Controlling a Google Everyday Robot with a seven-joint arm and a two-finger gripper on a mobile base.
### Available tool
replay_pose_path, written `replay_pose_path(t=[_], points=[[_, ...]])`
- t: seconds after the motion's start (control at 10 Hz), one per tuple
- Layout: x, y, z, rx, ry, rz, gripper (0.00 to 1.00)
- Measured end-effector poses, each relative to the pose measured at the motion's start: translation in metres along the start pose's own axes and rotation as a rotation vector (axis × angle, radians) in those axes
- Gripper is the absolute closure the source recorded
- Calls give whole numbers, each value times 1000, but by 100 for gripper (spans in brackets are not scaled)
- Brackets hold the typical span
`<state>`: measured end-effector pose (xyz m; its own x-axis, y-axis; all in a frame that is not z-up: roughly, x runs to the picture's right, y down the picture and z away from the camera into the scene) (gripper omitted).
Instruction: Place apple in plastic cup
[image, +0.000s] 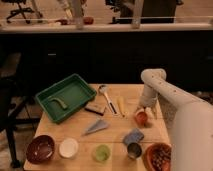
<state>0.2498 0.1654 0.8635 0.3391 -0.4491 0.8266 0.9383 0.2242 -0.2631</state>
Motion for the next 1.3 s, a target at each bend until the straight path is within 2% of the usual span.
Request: replay_pose_path(t=[0.5, 0.6, 0.8, 1.3], points=[[-1, 3, -1, 10, 1, -8, 20], [-1, 2, -1, 9, 1, -10, 24], [-1, 1, -1, 9, 1, -11, 41], [-1, 1, -1, 9, 0, -12, 93]])
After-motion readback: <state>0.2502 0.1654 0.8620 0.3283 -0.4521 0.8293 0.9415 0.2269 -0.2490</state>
